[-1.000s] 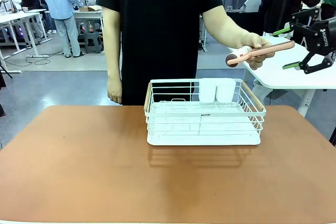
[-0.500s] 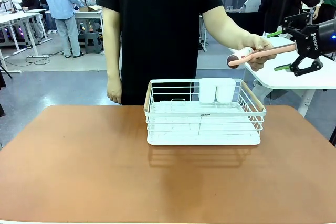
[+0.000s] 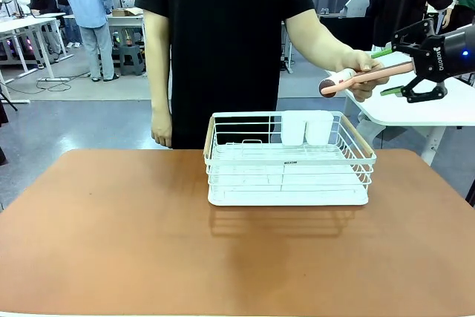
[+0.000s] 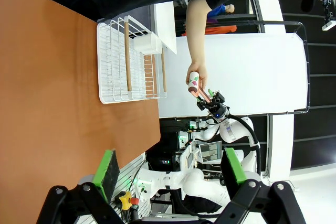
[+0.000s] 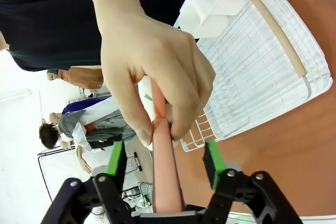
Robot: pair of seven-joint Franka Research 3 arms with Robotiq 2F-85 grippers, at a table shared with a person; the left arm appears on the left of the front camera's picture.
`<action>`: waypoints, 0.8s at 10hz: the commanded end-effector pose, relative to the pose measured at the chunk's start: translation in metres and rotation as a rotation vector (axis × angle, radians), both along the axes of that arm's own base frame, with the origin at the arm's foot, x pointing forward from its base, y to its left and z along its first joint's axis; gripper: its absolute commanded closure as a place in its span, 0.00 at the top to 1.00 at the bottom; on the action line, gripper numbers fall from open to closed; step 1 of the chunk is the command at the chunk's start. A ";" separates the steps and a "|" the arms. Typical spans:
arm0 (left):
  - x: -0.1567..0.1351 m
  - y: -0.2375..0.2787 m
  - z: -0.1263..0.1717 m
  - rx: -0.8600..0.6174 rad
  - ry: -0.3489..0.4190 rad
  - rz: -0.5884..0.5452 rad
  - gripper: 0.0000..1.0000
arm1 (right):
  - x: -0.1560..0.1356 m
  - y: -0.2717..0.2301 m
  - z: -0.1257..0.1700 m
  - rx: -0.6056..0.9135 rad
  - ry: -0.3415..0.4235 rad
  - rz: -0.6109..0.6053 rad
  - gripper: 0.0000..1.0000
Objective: Clean the table.
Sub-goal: Pick up the Lint Roller when the human hands it over.
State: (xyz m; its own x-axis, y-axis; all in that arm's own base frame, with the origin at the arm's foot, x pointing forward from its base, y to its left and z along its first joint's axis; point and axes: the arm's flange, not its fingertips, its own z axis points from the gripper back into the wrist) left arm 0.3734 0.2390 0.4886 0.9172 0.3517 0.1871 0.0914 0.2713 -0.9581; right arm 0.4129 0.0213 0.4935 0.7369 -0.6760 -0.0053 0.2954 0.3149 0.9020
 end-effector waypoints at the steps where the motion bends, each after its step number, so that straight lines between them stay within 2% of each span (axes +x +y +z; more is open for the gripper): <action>1: -0.003 0.002 0.001 -0.012 -0.012 -0.004 1.00 | 0.006 0.008 -0.006 -0.001 -0.026 -0.009 0.00; 2: -0.003 0.002 0.001 -0.012 -0.012 -0.004 1.00 | 0.006 0.007 -0.007 0.003 -0.024 -0.008 0.00; 3: -0.003 0.002 0.001 -0.012 -0.012 -0.004 1.00 | 0.006 0.007 -0.007 0.005 -0.025 -0.008 0.13; 4: -0.003 0.002 0.001 -0.012 -0.012 -0.004 1.00 | 0.006 0.006 -0.007 0.005 -0.025 -0.007 0.04; 5: -0.003 0.002 0.001 -0.012 -0.012 -0.004 1.00 | 0.006 0.005 -0.007 0.006 -0.025 -0.007 0.00; 8: -0.003 0.002 0.001 -0.012 -0.012 -0.004 1.00 | 0.007 -0.003 -0.010 0.025 -0.026 -0.030 0.00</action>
State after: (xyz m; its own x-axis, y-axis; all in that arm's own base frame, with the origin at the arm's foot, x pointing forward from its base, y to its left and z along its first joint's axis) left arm 0.3734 0.2390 0.4886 0.9172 0.3517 0.1871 0.0914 0.2713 -0.9581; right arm 0.4151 0.0174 0.4900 0.7285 -0.6848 -0.0166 0.3008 0.2981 0.9059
